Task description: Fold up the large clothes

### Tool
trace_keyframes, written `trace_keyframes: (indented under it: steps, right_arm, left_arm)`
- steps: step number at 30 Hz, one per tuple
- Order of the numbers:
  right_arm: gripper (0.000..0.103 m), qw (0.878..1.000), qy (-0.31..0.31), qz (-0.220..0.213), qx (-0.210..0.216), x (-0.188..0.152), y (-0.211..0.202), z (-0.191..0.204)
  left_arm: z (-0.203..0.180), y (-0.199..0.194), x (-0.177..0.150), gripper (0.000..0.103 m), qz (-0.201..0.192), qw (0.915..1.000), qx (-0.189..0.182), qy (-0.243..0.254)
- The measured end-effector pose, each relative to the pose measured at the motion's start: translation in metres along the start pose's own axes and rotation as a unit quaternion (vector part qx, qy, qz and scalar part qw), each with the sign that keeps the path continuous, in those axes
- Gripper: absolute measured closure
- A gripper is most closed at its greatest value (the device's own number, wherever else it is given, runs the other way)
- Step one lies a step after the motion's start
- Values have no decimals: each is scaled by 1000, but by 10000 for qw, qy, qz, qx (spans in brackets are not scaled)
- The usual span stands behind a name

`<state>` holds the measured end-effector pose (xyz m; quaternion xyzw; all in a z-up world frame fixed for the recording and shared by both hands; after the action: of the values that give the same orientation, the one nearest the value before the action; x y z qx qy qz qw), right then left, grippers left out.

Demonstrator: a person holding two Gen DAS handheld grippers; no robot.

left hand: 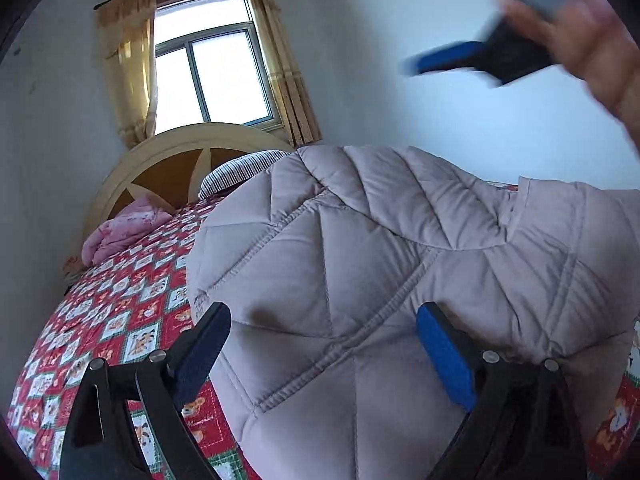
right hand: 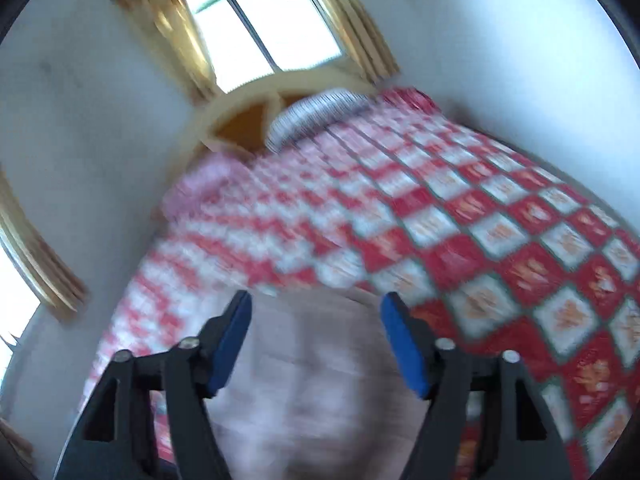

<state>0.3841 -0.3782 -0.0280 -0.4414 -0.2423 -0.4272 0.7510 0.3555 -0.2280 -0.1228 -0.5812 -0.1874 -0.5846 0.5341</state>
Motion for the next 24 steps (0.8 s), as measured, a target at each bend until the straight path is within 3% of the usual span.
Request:
trace_keyframes:
  steps: [2, 4, 7, 9, 12, 14, 16, 19, 24]
  right_arm:
    - [21, 9947, 218, -24, 1001, 1, 12, 38]
    - [22, 9888, 295, 99, 1461, -6, 39, 52]
    - [23, 9939, 412, 206, 999, -17, 79, 15]
    - [23, 9978, 476, 201, 425, -29, 92, -27]
    - [23, 9978, 579, 218, 230, -44, 92, -56]
    - [23, 9983, 537, 199, 141, -43, 90, -60]
    - [23, 9995, 204, 159, -184, -39, 89, -60]
    - [23, 9989, -33, 273, -369, -43, 98, -64]
    - [23, 9970, 131, 598, -476, -67, 123, -89]
  left_arm:
    - [8, -2, 2, 9, 51, 9999, 59, -93]
    - [30, -14, 4, 9, 75, 9988, 245, -410]
    - [74, -34, 29, 9, -11, 9885, 569, -1401]
    - [85, -29, 46, 8, 48, 9795, 588, -1927]
    - [85, 7, 58, 8, 691, 9638, 905, -2409]
    - [80, 40, 59, 8, 989, 9593, 1252, -2330]
    - [81, 67, 49, 8, 1230, 9535, 1892, -1998]
    - [72, 97, 22, 8, 1692, 9481, 1900, -1909]
    - [73, 116, -3, 3, 1884, 9420, 1998, -1928]
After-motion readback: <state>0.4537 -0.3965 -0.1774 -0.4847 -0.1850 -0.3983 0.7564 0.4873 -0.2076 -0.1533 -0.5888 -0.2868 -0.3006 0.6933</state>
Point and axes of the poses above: each gripper's, at about its wrist camera, not at the fingertips, and y roughly the way its jaws point, z to its left, x to its top, the point moved 9 cm from there along y, roughly the way its jaws point
